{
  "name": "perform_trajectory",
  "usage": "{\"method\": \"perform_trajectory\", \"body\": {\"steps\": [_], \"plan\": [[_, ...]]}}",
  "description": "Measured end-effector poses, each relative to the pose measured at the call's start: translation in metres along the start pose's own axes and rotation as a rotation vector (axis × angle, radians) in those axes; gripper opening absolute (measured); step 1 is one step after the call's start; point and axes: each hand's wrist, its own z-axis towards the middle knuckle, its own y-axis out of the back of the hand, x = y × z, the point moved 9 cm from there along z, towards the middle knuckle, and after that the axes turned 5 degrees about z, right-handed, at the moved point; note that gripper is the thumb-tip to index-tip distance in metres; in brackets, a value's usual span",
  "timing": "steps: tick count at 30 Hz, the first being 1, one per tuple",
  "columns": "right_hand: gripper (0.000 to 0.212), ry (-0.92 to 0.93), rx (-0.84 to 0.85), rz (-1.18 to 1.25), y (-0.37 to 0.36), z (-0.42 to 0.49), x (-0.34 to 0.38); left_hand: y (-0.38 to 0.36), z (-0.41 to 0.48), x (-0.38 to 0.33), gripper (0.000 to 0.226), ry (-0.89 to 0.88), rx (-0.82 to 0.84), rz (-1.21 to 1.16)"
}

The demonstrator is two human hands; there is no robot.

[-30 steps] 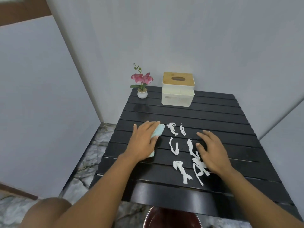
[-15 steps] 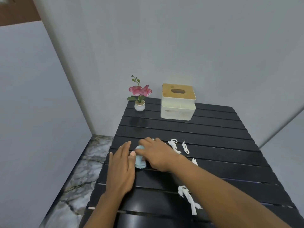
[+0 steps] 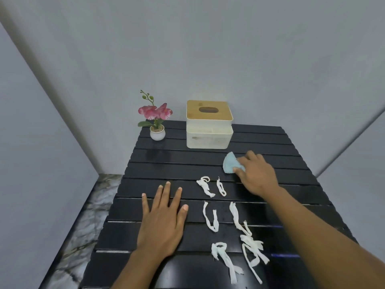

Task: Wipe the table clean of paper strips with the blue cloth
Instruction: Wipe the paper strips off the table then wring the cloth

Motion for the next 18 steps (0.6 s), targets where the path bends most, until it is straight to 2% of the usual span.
{"method": "perform_trajectory", "body": {"steps": [4, 6, 9, 11, 13, 15, 18], "plan": [[0.041, 0.042, -0.032, 0.162, 0.0, -0.045, 0.017, 0.001, -0.002, -0.001, 0.068, -0.004, 0.008, 0.004], [0.043, 0.061, 0.012, 0.26, 0.0, -0.074, 0.023, 0.002, -0.001, -0.002, 0.066, 0.003, 0.014, 0.005], [0.039, -0.016, 0.004, 0.397, 0.014, -0.092, 0.005, 0.003, -0.001, -0.002, 0.065, -0.004, 0.026, 0.01], [0.039, -0.184, -0.136, 0.353, 0.035, -0.096, -0.035, 0.004, -0.002, -0.003, 0.067, -0.008, 0.03, -0.002], [0.042, -0.305, -0.233, 0.137, 0.054, -0.103, -0.071, 0.005, -0.002, -0.004, 0.068, -0.008, 0.033, -0.012], [0.044, -0.273, -0.23, -0.003, 0.053, -0.104, -0.085, 0.006, -0.002, -0.005, 0.065, -0.005, 0.034, -0.014], [0.046, -0.084, -0.086, 0.306, 0.026, -0.105, -0.069, 0.007, -0.003, -0.005, 0.059, -0.005, 0.033, -0.008]]}}
